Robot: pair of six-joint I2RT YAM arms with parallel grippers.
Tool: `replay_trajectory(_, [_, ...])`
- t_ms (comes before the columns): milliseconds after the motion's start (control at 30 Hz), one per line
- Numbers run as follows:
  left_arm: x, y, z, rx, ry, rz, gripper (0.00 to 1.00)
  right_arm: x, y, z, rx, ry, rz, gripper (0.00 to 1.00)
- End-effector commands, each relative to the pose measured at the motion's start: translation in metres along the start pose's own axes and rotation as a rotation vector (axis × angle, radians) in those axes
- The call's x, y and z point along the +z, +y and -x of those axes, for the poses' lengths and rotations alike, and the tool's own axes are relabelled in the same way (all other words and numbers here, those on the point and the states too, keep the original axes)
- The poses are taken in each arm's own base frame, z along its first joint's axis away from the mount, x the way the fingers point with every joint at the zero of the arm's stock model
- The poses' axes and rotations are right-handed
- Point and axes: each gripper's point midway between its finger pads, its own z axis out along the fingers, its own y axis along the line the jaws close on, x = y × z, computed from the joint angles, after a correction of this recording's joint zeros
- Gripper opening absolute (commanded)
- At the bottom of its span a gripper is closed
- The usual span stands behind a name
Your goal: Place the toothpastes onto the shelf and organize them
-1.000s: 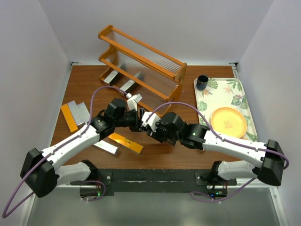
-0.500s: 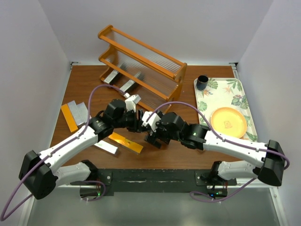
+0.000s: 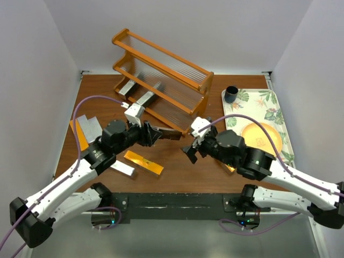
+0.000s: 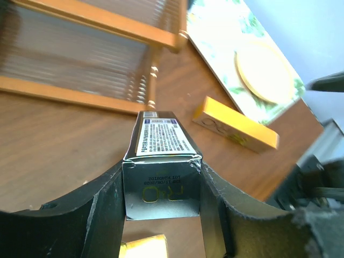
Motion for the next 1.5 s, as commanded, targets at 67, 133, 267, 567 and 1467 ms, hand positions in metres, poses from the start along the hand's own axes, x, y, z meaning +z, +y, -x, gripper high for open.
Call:
replay_trajectory(67, [0.018,0.025,0.022,0.065,-0.240,0.077,0.11,-0.022,-0.028,0.001,0.055,-0.063,-0.145,0.99])
replay_trajectory(133, [0.023,0.026,0.030,0.081,-0.310,0.071,0.10,-0.026,-0.029,-0.001,0.057,-0.068,-0.152,0.99])
replay_trajectory(267, [0.028,0.029,0.028,0.144,-0.379,0.046,0.07,-0.033,-0.033,-0.004,0.061,-0.078,-0.169,0.99])
replay_trajectory(567, [0.018,0.026,0.055,0.224,-0.542,0.044,0.05,-0.034,-0.034,-0.005,0.063,-0.080,-0.171,0.99])
replay_trajectory(1467, [0.080,0.065,-0.039,0.260,-0.401,0.045,0.39,-0.026,-0.028,-0.013,0.040,-0.044,-0.151,0.99])
